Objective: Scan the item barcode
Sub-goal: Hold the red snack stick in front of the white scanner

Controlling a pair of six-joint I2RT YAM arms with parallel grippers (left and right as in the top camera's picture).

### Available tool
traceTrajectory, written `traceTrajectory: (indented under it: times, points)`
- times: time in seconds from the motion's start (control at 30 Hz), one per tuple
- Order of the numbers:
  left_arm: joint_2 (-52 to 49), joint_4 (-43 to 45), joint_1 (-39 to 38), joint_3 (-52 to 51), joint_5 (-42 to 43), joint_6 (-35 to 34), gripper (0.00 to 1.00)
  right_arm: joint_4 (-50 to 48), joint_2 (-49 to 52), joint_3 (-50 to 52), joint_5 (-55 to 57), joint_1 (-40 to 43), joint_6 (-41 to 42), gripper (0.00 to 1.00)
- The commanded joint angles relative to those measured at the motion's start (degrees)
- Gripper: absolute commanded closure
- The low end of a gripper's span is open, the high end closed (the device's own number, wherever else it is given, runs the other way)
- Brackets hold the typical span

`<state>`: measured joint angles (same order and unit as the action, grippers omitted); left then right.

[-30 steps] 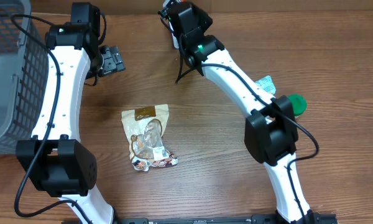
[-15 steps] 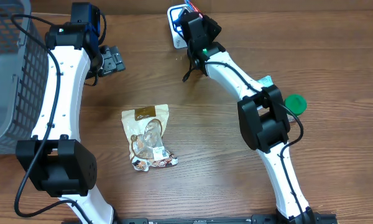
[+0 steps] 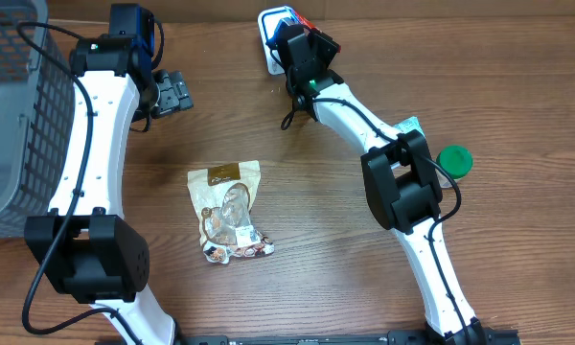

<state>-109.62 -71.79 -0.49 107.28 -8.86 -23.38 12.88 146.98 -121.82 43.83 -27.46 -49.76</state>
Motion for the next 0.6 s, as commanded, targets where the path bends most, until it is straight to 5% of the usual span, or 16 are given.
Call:
traceTrajectory:
  times: [0.0,0.57]
  points:
    - [0.24,0.04,0.11,0.59,-0.72,0.7,0.01,-1.03,-0.04,-0.28,2.43,-0.44,-1.64,0.97]
    - [0.24,0.04,0.11,0.59,-0.72,0.7,0.0,-2.86,-0.02,-0.26,6.12,-2.62,-4.33,0.97]
